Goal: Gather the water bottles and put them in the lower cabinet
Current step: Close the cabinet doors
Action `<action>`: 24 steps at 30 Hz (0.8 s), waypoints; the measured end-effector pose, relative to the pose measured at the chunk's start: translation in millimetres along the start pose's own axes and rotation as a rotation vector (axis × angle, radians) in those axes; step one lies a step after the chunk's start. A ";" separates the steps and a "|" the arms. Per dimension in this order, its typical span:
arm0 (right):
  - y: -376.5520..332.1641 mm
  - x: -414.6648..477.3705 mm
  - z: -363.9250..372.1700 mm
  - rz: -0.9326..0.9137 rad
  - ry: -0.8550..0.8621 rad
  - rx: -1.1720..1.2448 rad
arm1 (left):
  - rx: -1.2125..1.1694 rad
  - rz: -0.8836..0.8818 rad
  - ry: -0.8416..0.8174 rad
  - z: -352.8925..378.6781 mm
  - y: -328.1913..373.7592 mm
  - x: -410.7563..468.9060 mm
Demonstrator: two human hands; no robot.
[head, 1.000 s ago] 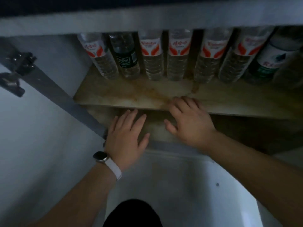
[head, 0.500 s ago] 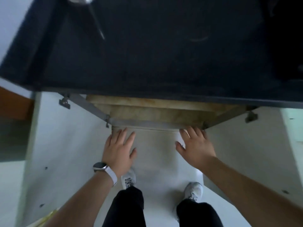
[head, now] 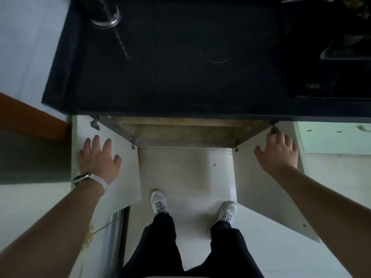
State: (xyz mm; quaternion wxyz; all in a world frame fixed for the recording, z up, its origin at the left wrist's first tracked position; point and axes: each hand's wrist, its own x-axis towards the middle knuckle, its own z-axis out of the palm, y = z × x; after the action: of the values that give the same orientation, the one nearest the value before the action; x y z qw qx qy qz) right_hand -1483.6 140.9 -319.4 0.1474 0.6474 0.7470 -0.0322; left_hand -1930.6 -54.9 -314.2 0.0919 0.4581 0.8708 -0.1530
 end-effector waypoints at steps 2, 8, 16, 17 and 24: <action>10.3 -5.5 2.3 0.045 -0.038 -0.006 | 0.060 -0.014 -0.054 1.4 -13.4 -4.8; 25.5 -21.8 6.5 0.078 -0.091 -0.017 | 0.039 -0.130 -0.143 3.7 -27.9 -24.6; 29.3 -26.6 4.0 0.152 -0.142 0.058 | -0.110 -0.146 -0.212 9.5 -34.7 -35.4; 27.6 -26.2 2.5 0.152 -0.142 0.077 | -0.117 -0.137 -0.214 9.5 -34.4 -36.1; 8.8 -36.5 -5.6 0.116 -0.124 0.221 | -0.145 -0.045 -0.202 9.5 -23.1 -46.1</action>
State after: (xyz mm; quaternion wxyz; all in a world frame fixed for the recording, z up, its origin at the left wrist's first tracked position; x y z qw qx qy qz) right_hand -1471.7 108.6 -303.3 0.1225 0.6987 0.6896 -0.1455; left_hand -1923.6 -106.0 -305.0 0.2088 0.4127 0.8760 -0.1369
